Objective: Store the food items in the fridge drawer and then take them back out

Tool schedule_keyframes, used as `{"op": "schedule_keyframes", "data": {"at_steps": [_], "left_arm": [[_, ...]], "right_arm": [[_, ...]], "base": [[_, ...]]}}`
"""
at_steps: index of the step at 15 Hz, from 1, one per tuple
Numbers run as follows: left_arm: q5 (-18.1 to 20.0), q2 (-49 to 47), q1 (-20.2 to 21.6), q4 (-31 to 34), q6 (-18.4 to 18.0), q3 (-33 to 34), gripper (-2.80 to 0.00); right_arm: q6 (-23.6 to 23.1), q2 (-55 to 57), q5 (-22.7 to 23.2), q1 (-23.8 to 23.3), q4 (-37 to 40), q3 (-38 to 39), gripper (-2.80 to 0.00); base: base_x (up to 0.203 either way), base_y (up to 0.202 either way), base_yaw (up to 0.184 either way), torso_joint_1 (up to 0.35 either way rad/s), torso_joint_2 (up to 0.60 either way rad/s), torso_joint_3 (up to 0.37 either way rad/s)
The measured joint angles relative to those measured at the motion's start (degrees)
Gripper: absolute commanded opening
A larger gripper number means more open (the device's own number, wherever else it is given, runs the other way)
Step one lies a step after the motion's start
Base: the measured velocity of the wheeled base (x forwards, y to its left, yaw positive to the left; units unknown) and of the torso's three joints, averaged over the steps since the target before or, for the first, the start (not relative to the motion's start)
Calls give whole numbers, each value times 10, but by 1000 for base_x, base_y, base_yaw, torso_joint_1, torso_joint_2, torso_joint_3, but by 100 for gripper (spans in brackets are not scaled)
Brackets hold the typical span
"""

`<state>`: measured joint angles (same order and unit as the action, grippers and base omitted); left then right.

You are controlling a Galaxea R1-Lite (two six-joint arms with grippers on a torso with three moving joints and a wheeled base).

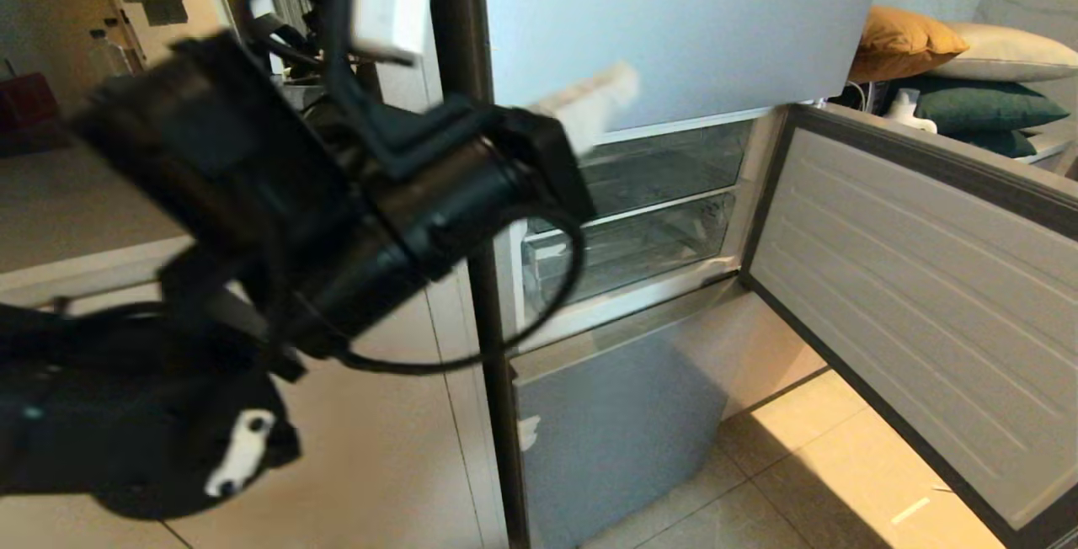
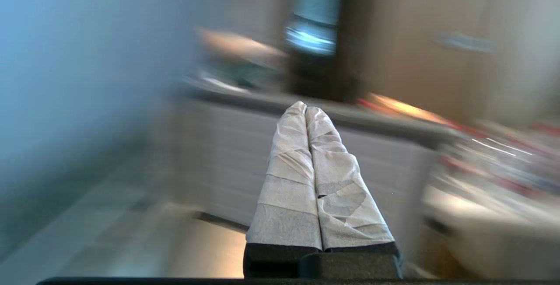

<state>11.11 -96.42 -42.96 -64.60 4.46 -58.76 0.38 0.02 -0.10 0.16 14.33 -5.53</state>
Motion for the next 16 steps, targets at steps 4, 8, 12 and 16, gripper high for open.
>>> {"op": "schedule_keyframes", "data": {"at_steps": [4, 8, 12, 16], "left_arm": [[-100, 181, 118, 51, -43, 109, -280], [-187, 385, 249, 139, -58, 284, -280], [-207, 547, 403, 239, -75, 434, -280], [-126, 651, 424, 368, -117, 556, -280]], "right_arm": [[0, 0, 0, 0, 0, 0, -280], [0, 0, 0, 0, 0, 0, -280], [0, 0, 0, 0, 0, 0, -280], [0, 0, 0, 0, 0, 0, -280]], "base": [[0, 0, 0, 0, 0, 0], [0, 0, 0, 0, 0, 0], [0, 0, 0, 0, 0, 0], [0, 0, 0, 0, 0, 0]]}}
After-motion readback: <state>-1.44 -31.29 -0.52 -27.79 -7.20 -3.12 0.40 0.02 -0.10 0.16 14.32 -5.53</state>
